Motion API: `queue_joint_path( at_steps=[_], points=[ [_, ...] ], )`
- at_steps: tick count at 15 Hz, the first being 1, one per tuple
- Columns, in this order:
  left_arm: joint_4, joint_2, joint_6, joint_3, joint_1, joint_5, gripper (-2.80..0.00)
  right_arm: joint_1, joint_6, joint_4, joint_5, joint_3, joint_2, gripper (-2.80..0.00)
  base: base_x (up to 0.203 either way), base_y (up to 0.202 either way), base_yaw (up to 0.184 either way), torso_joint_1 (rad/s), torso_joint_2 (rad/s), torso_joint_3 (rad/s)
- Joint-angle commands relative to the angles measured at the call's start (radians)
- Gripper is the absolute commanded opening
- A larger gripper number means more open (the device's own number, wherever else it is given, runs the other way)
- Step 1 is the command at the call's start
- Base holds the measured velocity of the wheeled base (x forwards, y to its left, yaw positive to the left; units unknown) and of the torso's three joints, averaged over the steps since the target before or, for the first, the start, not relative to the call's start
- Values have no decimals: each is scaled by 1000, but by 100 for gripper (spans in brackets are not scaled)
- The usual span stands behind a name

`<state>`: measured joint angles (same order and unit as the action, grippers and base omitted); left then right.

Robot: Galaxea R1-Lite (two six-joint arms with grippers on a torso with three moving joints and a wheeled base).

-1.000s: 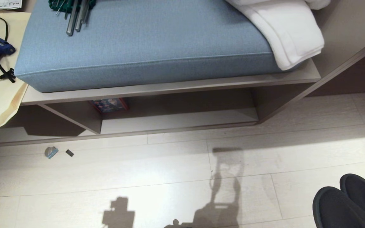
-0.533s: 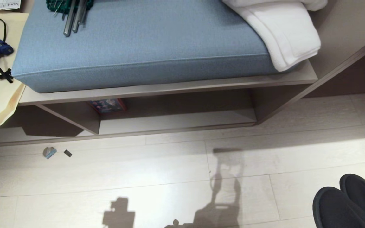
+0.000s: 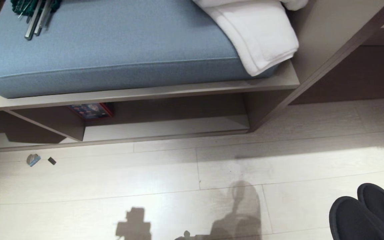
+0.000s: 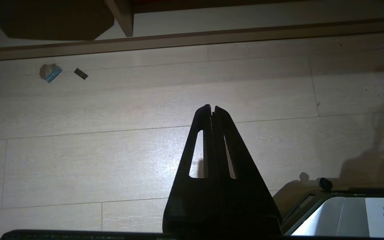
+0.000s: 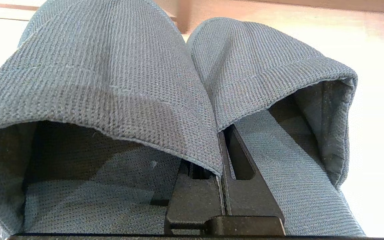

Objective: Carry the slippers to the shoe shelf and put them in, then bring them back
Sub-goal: Place the slippers on the floor

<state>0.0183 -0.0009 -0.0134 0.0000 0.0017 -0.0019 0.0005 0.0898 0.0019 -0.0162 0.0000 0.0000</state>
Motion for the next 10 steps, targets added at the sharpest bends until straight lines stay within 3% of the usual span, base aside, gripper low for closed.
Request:
queue_joint_path(
  at_steps=[1,7,10],
  points=[
    [0,-1,0,8,0,0,-280,-1,1,0,-1,2,2,-280,0,-194,4,2,2,2],
    [1,-1,0,8,0,0,-280,1,1,0,0,1,2,-280,0,-195,2,2,1,4],
    [0,-1,-1,8,0,0,-280,0,1,0,0,0,2,-280,0,-87,0,2,-1,1]
  ],
)
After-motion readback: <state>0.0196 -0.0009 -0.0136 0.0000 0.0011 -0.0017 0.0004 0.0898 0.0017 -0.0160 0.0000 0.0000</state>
